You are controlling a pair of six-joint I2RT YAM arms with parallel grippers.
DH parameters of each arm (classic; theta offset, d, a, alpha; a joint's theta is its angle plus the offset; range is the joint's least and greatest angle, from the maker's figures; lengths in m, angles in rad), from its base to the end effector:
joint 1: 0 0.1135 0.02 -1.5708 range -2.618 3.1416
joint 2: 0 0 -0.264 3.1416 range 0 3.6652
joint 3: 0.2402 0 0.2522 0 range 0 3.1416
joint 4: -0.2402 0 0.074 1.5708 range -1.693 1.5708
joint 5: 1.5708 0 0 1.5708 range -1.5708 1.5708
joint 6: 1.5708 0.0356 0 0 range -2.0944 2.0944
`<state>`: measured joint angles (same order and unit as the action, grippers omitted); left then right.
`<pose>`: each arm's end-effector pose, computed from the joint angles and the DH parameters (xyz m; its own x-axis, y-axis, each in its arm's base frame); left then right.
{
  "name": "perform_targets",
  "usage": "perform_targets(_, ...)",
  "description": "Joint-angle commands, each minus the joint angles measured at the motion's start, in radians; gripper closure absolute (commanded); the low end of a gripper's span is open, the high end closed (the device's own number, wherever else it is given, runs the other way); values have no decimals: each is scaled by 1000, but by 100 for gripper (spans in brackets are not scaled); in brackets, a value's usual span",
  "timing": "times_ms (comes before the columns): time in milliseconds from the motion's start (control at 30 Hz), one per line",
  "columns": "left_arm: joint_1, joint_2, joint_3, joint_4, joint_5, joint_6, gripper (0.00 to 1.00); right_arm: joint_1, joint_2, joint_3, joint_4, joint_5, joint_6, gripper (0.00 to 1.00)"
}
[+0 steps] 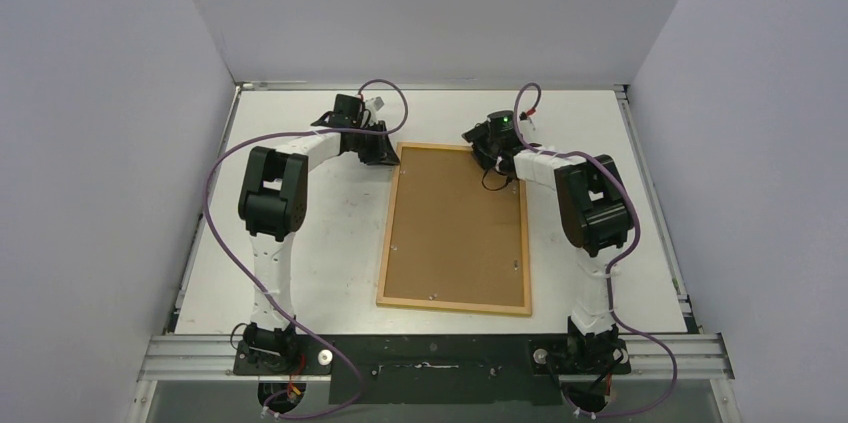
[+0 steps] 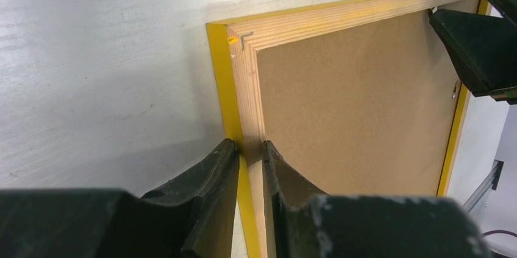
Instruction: Put the photo into the frame
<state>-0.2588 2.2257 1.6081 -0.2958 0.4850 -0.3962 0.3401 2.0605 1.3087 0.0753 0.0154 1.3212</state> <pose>0.4595 -0.1388 0.1464 -0.8996 -0.1150 -0.4213 0.1676 0.7999 -0.5763 0.4240 0.1494 0.1544 -0.4580 0.8657 -0.2020 0.4923 0.4362 0.7532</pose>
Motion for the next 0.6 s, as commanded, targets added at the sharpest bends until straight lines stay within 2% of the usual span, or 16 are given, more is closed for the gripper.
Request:
perform_targets(0,13,1,28,-101,29,19,79,-7,-37,38,95,-78,-80,47)
perform_targets(133,37,-33,69,-117,64,8,75,-19,-129,72,5,-105,-159,46)
perform_targets(267,51,-81,80,-126,88,5,67,-33,-228,104,-182,-56,-279,44)
perform_targets(567,52,-226,-19,-154,62,-4,55,-142,-435,47,-542,29,-573,40)
